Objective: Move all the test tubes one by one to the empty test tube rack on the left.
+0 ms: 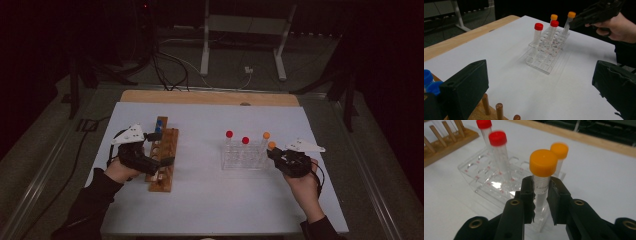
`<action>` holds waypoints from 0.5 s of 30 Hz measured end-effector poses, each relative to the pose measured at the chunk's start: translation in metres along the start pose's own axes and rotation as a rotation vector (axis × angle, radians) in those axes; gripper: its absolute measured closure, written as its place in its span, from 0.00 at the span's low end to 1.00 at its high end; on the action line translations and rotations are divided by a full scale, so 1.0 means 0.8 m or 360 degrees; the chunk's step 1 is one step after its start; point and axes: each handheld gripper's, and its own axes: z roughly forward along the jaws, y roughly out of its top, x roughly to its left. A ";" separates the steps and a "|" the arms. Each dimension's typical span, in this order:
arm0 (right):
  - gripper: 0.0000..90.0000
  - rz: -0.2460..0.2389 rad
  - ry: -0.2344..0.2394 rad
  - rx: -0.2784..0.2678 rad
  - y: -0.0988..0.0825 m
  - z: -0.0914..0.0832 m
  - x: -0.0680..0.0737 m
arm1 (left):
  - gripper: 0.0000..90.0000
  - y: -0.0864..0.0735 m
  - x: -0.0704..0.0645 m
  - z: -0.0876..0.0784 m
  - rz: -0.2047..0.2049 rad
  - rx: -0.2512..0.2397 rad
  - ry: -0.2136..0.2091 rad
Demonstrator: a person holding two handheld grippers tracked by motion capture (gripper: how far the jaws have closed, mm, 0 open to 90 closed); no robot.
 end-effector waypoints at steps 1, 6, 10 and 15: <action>0.83 -0.0003 0.0001 -0.0014 0.002 -0.003 0.001 | 0.02 0.000 0.000 0.000 0.0001 0.0000 0.0000; 0.83 -0.0041 -0.0023 -0.0070 0.013 -0.020 0.006 | 0.02 0.002 -0.003 0.001 0.0000 -0.0002 -0.0012; 0.84 -0.0068 -0.0027 -0.0105 0.020 -0.030 0.012 | 0.02 0.004 -0.005 0.001 -0.0005 -0.0012 -0.0041; 0.84 -0.0108 0.0021 -0.0118 0.025 -0.032 0.024 | 0.02 0.008 -0.011 0.002 0.0003 -0.0017 -0.0055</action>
